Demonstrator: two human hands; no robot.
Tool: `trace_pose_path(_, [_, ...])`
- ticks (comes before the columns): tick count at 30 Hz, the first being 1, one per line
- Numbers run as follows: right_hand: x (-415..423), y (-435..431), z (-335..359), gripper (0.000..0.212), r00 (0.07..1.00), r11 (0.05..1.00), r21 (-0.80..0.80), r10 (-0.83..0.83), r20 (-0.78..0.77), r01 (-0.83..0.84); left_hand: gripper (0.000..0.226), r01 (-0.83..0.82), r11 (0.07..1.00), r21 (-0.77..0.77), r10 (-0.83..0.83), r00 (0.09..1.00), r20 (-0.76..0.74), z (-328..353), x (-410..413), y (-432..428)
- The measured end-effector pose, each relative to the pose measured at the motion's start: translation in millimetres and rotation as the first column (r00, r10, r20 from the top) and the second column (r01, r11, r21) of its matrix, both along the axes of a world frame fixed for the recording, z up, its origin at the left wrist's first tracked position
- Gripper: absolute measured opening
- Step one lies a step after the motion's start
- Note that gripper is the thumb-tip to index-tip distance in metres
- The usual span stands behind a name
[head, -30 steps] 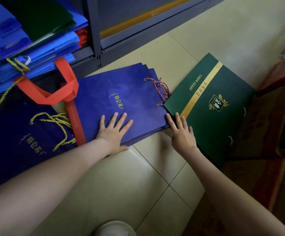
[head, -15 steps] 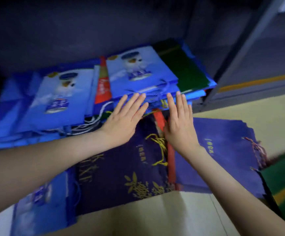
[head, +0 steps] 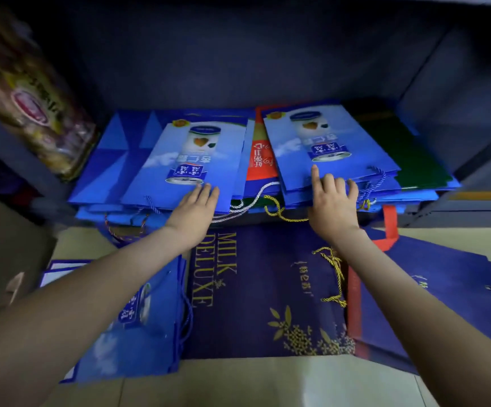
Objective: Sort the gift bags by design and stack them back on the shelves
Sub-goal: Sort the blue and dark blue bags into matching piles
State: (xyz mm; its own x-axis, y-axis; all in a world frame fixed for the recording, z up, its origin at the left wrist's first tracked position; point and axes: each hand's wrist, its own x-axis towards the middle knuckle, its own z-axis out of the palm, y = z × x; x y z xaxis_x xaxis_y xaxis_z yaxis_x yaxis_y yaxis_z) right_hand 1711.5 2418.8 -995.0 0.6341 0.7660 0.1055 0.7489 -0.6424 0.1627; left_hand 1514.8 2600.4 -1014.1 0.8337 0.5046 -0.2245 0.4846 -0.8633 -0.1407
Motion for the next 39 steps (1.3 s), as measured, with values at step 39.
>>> trace_pose_path(39, [-46.8, -57.8, 75.4, 0.032, 0.664, 0.549, 0.39, 0.692, 0.283, -0.739, 0.053, 0.193, 0.81, 0.553, -0.559, 0.537, 0.632, 117.6, 14.4, -21.1])
